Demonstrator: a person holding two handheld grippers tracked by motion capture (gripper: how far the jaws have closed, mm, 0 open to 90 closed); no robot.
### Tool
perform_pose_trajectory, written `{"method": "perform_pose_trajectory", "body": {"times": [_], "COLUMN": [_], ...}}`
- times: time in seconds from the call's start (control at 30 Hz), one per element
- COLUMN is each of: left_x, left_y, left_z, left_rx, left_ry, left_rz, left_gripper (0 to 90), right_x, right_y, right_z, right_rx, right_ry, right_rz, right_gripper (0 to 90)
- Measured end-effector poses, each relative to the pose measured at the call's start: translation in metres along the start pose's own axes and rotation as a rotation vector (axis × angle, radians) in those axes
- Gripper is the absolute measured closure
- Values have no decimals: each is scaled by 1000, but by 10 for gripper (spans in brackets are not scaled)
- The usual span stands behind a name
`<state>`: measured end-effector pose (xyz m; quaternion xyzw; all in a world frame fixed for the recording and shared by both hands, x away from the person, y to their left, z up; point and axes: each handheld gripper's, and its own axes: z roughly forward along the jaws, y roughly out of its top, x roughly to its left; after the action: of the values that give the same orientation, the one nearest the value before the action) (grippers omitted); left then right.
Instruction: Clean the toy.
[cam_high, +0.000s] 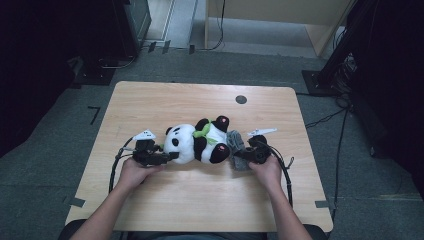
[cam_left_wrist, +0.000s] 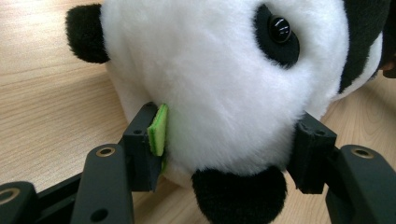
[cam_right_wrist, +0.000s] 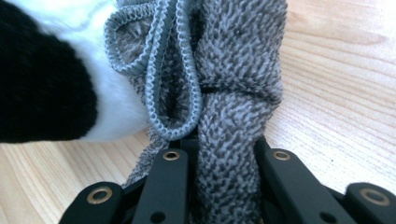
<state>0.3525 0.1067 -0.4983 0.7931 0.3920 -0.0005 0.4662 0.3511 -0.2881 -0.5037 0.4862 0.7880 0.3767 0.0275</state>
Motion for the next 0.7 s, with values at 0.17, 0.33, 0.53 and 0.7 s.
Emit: {"method": "perform_pose_trajectory", "body": {"times": [0.17,0.33,0.53,0.7], "left_x": [0,0,0,0], "left_y": [0,0,0,0], "left_z": [0,0,0,0], "left_rx": [2,2,3,-3], "left_ry": [-1,2,1,-2], "left_rz": [-1,4,6,4], "left_gripper": [387,387,387,386], "right_x": [-6,-6,-19,-35], "right_y": [3,13,26,28], "right_z": [-12,-31,-47,-60], "right_rx": [-32,-127,-189,-244], "right_ry": [-22,-9,-40,-67], "right_rz": [24,27,24,43], "right_gripper": [786,785,784,784]}}
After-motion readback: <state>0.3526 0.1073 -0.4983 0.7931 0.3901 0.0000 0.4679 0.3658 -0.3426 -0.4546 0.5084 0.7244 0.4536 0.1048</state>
